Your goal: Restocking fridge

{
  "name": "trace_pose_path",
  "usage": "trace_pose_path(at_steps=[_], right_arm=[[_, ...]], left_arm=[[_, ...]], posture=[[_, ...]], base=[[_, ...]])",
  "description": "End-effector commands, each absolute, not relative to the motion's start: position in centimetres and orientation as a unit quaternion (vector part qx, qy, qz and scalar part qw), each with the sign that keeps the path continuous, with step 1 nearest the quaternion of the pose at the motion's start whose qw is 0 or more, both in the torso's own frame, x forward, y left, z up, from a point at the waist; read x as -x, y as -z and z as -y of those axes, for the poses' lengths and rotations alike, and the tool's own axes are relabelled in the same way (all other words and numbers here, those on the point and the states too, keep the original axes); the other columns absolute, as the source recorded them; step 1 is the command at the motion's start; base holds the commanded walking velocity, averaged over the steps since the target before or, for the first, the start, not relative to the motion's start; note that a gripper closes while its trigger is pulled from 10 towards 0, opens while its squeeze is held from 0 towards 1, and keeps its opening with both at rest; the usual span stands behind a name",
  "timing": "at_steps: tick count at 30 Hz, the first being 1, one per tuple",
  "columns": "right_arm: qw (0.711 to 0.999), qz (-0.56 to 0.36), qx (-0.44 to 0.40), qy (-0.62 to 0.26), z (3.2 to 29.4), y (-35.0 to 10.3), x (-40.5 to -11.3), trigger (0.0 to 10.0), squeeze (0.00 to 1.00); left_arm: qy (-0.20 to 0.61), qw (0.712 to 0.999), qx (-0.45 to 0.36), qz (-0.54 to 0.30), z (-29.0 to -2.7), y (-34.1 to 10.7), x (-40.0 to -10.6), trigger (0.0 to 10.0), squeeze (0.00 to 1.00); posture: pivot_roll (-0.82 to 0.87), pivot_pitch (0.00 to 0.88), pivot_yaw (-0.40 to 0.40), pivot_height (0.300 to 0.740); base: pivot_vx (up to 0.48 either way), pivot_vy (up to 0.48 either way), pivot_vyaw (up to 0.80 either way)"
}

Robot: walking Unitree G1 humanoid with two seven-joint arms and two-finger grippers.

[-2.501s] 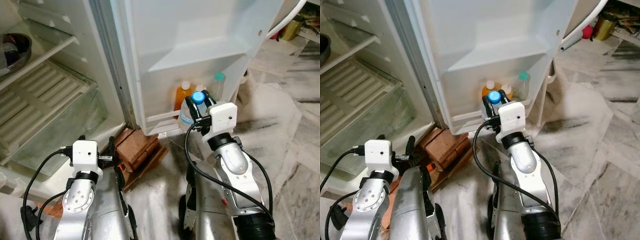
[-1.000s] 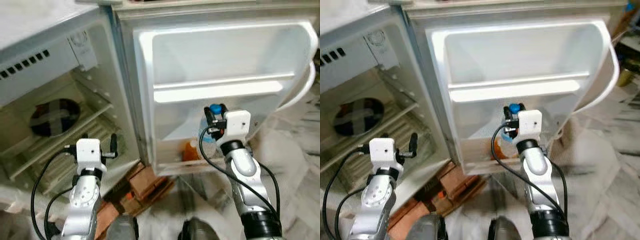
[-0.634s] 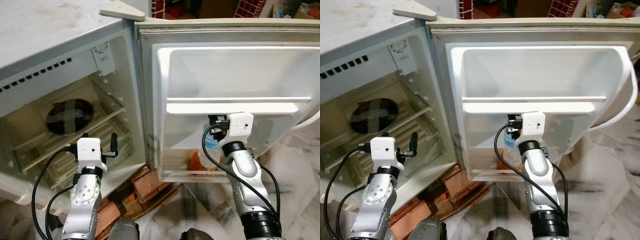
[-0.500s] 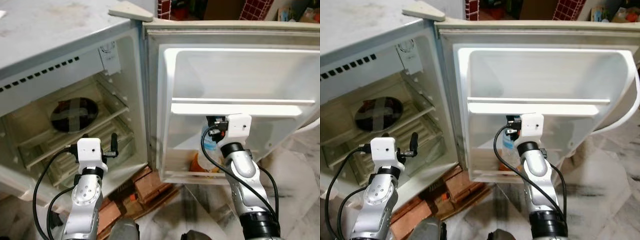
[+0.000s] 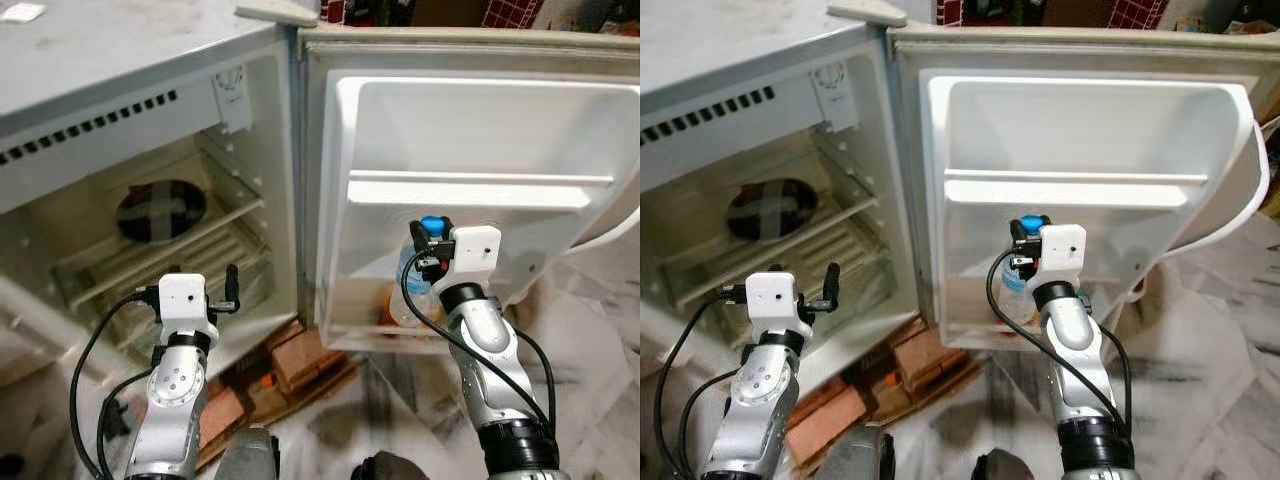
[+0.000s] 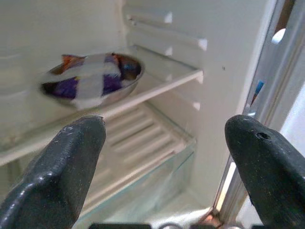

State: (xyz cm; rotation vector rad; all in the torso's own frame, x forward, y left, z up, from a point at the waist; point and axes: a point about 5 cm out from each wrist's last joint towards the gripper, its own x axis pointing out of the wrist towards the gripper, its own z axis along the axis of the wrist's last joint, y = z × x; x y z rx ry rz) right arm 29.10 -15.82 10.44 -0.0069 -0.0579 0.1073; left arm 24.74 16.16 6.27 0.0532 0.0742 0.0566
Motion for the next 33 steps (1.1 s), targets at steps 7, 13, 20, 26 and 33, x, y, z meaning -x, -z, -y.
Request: trace_pose_path(at_steps=[7, 13, 20, 26, 33], right_arm=[[0.999, 0.026, 0.01, -0.044, 16.2, -10.3, -29.3, 10.0, 0.0], [0.999, 0.025, 0.018, -0.031, 16.7, -9.8, -29.8, 10.0, 0.0], [0.999, 0.027, 0.02, -0.019, 16.8, -9.7, -30.2, 10.0, 0.0], [0.999, 0.021, 0.026, -0.007, 17.6, -9.2, -29.9, 10.0, 0.0], [0.999, 0.008, 0.031, 0.003, 18.3, -8.5, -29.9, 10.0, 0.0]], left_arm=[[-0.02, 0.998, -0.034, -0.044, -16.1, -6.1, -24.9, 10.0, 0.0], [-0.026, 0.998, -0.036, -0.041, -16.6, -6.3, -25.4, 10.0, 0.0], [-0.032, 0.997, -0.039, -0.05, -17.6, -6.1, -25.0, 10.0, 0.0], [-0.036, 0.997, -0.033, -0.065, -17.7, -5.4, -24.6, 10.0, 0.0], [-0.029, 0.996, -0.032, -0.081, -17.8, -4.6, -23.8, 10.0, 0.0]], posture=[[0.1, 0.0, -0.006, 0.74], [0.13, 0.0, 0.028, 0.74], [0.12, 0.0, 0.049, 0.74], [0.11, 0.0, 0.033, 0.74], [0.11, 0.0, 0.016, 0.74]], base=[[-0.294, 0.0, 0.0], [0.0, 0.0, 0.0], [0.0, 0.0, 0.0], [0.0, 0.0, 0.0], [0.0, 0.407, -0.57]])
